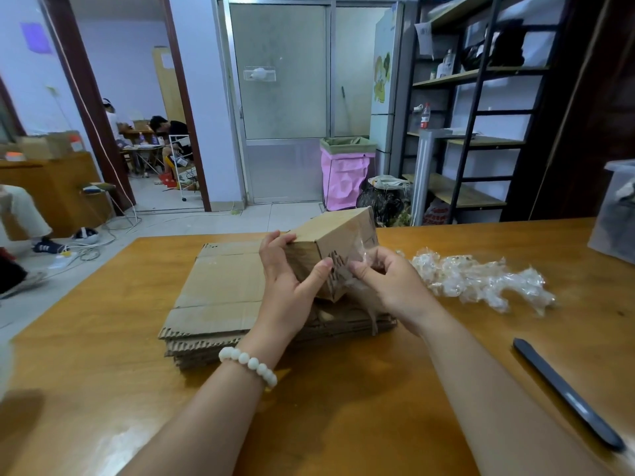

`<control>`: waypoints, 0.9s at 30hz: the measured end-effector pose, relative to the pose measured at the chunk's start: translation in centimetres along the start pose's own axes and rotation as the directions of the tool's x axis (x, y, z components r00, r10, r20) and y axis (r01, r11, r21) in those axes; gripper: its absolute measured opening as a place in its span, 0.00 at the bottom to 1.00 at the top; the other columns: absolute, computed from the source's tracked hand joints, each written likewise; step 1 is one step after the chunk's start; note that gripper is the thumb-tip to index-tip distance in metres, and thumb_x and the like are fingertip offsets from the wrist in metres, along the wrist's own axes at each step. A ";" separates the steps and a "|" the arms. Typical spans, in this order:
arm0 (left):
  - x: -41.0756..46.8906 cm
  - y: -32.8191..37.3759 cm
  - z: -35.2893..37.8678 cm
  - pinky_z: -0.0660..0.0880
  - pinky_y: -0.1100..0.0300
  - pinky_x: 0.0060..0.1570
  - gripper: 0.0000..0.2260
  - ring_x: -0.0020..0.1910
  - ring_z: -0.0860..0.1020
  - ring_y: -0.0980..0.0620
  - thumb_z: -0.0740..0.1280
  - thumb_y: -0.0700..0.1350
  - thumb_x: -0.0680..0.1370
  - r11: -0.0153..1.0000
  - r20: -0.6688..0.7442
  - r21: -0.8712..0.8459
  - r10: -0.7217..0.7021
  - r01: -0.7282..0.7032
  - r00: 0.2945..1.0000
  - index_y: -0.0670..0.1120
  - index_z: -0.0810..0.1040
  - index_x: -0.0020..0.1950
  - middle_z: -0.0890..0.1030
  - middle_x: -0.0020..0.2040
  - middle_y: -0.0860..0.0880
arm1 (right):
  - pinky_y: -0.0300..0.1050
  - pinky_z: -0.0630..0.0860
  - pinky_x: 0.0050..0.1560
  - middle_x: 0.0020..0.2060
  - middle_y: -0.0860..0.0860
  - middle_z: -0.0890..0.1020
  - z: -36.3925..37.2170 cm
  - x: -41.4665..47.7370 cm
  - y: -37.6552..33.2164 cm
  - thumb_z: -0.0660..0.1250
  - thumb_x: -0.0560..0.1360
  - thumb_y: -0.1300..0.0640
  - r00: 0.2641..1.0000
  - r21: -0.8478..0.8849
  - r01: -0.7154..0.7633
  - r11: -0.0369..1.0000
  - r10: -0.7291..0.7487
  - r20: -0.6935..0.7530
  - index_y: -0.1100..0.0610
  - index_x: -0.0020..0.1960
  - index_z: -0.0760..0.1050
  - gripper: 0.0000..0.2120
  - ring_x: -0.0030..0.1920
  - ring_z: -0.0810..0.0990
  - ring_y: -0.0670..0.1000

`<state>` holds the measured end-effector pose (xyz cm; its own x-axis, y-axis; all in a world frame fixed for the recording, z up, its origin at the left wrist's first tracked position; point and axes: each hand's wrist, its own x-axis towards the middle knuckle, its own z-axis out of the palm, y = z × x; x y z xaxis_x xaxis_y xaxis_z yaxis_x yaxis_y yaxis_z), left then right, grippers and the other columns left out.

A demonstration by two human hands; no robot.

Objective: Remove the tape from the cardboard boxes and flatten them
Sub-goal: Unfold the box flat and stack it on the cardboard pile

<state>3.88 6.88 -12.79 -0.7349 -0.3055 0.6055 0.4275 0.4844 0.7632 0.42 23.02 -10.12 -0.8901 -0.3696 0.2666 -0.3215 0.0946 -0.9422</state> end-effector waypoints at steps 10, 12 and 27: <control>-0.1 -0.1 -0.2 0.62 0.45 0.72 0.25 0.75 0.55 0.48 0.63 0.66 0.67 1.000 0.037 0.009 -0.020 0.020 0.999 0.64 0.60 0.60 0.54 0.73 0.51 | 0.54 0.75 0.60 0.54 0.54 0.82 -0.6 -0.1 0.2 0.60 0.79 0.65 0.999 0.121 0.017 0.992 -0.021 0.027 0.44 0.58 0.67 0.17 0.55 0.81 0.51; -0.2 -0.5 -0.2 0.55 0.50 0.76 0.33 0.76 0.49 0.56 0.66 0.68 0.63 0.998 0.096 0.060 0.004 -0.010 0.995 0.63 0.57 0.64 0.47 0.75 0.54 | 0.49 0.77 0.59 0.56 0.52 0.81 -0.5 -0.2 0.3 0.57 0.81 0.63 0.999 0.092 0.023 0.995 -0.026 0.029 0.41 0.58 0.68 0.16 0.55 0.81 0.48; 0.3 -0.3 -0.3 0.58 0.52 0.74 0.35 0.68 0.54 0.66 0.68 0.63 0.59 0.999 0.115 0.020 -0.028 0.026 0.993 0.69 0.56 0.62 0.49 0.72 0.61 | 0.35 0.73 0.30 0.33 0.53 0.74 -0.3 0.3 -0.9 0.52 0.80 0.69 0.996 0.194 0.014 0.981 0.003 -0.091 0.56 0.53 0.79 0.18 0.31 0.73 0.44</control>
<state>3.69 6.39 -12.83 -0.8021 -0.2227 0.5541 0.3978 0.4927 0.7739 0.40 23.08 -9.11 -0.9169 -0.2836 0.2808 -0.2655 -0.0918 -0.9597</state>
